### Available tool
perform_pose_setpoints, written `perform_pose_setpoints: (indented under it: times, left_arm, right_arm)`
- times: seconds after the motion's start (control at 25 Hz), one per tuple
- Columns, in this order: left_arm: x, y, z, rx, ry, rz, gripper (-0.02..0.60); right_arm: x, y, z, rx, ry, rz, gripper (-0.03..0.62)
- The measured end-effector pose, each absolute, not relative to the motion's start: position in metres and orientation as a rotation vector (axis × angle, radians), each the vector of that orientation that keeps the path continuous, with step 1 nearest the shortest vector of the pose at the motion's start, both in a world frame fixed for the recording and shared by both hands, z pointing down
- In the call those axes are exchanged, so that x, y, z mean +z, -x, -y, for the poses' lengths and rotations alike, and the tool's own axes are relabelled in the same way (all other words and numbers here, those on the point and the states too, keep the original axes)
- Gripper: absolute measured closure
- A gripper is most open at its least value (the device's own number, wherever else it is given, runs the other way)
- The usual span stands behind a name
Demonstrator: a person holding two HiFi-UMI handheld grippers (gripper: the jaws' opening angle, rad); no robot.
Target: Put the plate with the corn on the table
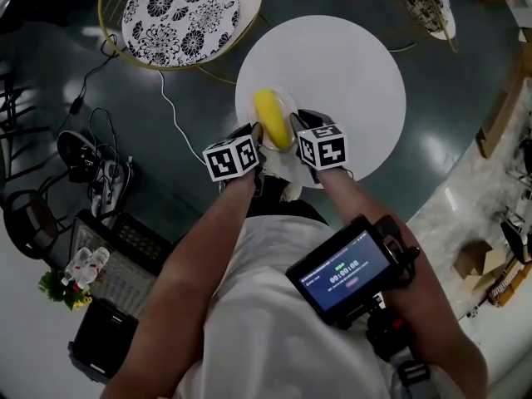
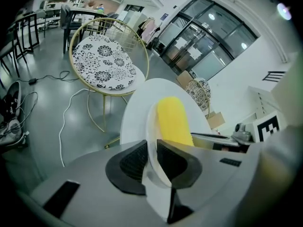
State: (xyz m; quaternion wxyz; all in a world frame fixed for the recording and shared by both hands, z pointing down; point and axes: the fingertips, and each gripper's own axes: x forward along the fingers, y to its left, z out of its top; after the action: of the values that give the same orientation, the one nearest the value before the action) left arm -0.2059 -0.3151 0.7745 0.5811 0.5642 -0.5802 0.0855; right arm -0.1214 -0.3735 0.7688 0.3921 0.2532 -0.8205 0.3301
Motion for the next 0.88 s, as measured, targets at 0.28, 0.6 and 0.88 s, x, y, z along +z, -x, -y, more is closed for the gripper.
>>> perform_pose_setpoints:
  times: [0.28, 0.6, 0.88]
  left_arm:
    - [0.769, 0.211, 0.31, 0.174, -1.347, 1.377, 0.537]
    - [0.763, 0.227, 0.302, 0.173, -1.363, 1.412, 0.537]
    - [0.747, 0.238, 0.29, 0.169, -1.389, 1.453, 0.538]
  right_arm:
    - [0.76, 0.116, 0.38, 0.782, -0.725, 2.13, 0.551]
    - [0.746, 0.116, 0.387, 0.818, -0.76, 2.177, 0.551]
    - [0.729, 0.109, 0.377, 0.82, -0.755, 2.197, 0.553]
